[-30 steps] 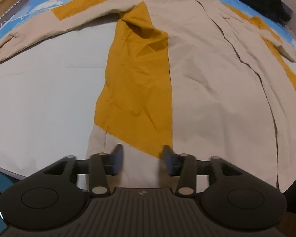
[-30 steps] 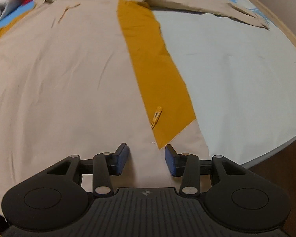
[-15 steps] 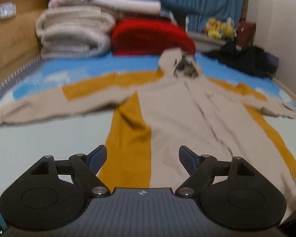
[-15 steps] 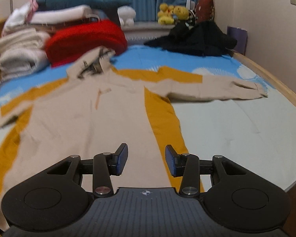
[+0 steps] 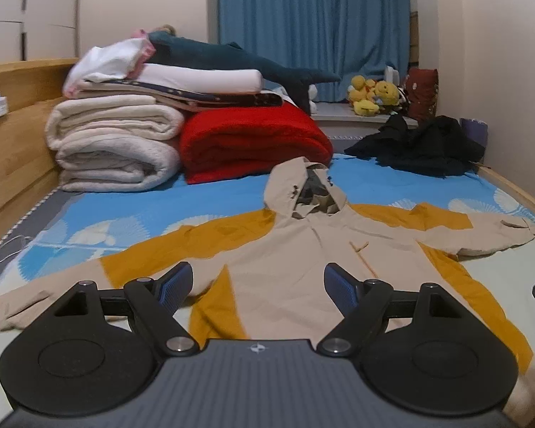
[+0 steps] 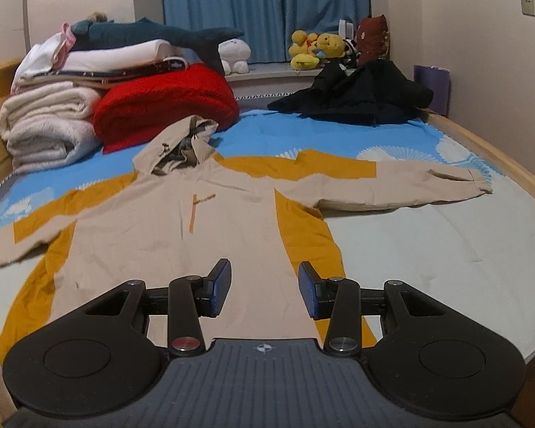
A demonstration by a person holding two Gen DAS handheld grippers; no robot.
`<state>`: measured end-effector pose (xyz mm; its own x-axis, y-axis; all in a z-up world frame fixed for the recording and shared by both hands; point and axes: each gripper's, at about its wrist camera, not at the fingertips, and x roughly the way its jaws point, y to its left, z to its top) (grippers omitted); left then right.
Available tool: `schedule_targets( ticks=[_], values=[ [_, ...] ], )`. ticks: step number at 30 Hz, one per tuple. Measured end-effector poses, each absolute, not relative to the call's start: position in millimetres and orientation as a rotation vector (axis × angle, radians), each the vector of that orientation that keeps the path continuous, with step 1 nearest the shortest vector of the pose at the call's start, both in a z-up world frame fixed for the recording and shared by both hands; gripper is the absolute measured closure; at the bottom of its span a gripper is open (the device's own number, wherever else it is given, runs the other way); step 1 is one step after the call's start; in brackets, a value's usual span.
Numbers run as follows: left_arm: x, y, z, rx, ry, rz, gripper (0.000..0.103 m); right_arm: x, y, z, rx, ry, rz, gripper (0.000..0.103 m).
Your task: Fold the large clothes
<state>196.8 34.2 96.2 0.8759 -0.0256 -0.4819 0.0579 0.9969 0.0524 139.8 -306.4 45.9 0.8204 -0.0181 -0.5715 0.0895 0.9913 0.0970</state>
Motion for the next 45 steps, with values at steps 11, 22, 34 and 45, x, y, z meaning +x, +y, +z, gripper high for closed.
schedule_targets(
  ticks=[11,22,34,45],
  values=[
    [326,88,41,0.002,0.521,0.018,0.061,151,-270,57,-0.015,0.388,-0.139,0.060],
    [391,157,-6,-0.148,0.674,0.177,0.066,224,-223,107,-0.085,0.204,-0.084,0.050],
    [393,306,-70,-0.352,0.802,0.470,0.052,340,-192,71,0.108,0.374,0.139,0.088],
    [358,458,-94,-0.720,0.787,0.807,0.028,372,-173,33,0.083,0.493,0.199,0.075]
  ],
)
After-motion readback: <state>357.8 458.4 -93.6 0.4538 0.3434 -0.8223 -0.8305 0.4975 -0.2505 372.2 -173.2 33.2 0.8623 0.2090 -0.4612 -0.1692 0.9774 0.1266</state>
